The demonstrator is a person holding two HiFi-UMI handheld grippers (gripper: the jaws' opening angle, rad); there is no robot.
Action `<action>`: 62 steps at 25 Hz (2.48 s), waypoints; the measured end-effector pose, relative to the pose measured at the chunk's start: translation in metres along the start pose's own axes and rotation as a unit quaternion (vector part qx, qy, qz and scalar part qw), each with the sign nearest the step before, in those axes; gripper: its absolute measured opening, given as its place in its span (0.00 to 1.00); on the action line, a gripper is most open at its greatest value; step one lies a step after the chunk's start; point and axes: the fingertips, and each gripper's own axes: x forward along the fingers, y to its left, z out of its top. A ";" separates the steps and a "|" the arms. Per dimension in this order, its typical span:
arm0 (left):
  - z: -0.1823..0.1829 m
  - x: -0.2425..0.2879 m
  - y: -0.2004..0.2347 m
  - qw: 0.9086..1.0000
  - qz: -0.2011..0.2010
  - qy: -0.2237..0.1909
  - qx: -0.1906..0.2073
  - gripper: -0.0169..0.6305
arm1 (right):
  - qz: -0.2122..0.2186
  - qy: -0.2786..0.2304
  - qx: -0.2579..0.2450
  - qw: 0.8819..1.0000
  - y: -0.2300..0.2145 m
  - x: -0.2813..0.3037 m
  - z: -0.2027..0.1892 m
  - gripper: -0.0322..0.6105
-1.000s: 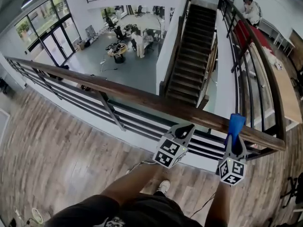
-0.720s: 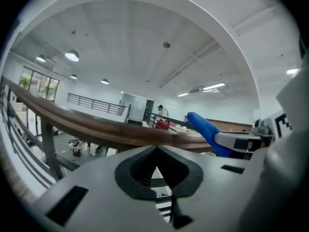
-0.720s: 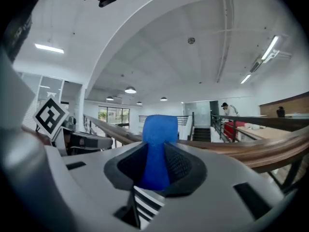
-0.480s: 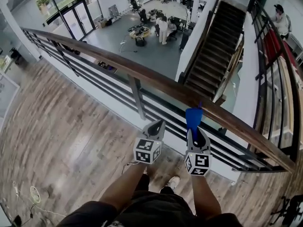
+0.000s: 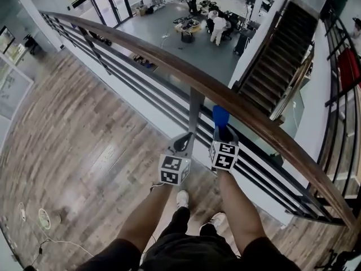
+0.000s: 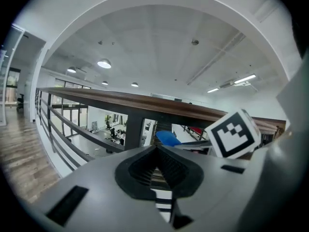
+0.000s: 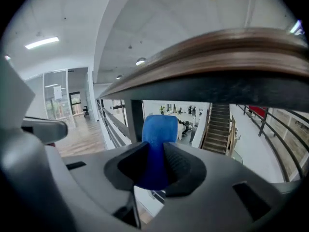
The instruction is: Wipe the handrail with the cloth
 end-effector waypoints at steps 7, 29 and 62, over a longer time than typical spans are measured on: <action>-0.022 0.009 0.067 0.999 0.009 0.035 -0.001 0.03 | -0.042 0.050 0.023 0.998 0.033 0.106 -0.004 0.22; -0.050 0.014 0.040 0.998 0.003 0.066 0.004 0.03 | -0.097 0.060 0.025 0.993 -0.014 0.091 -0.028 0.21; -0.077 0.089 -0.406 0.976 -0.184 0.101 0.061 0.03 | -0.178 0.097 0.092 0.975 -0.390 -0.228 -0.164 0.22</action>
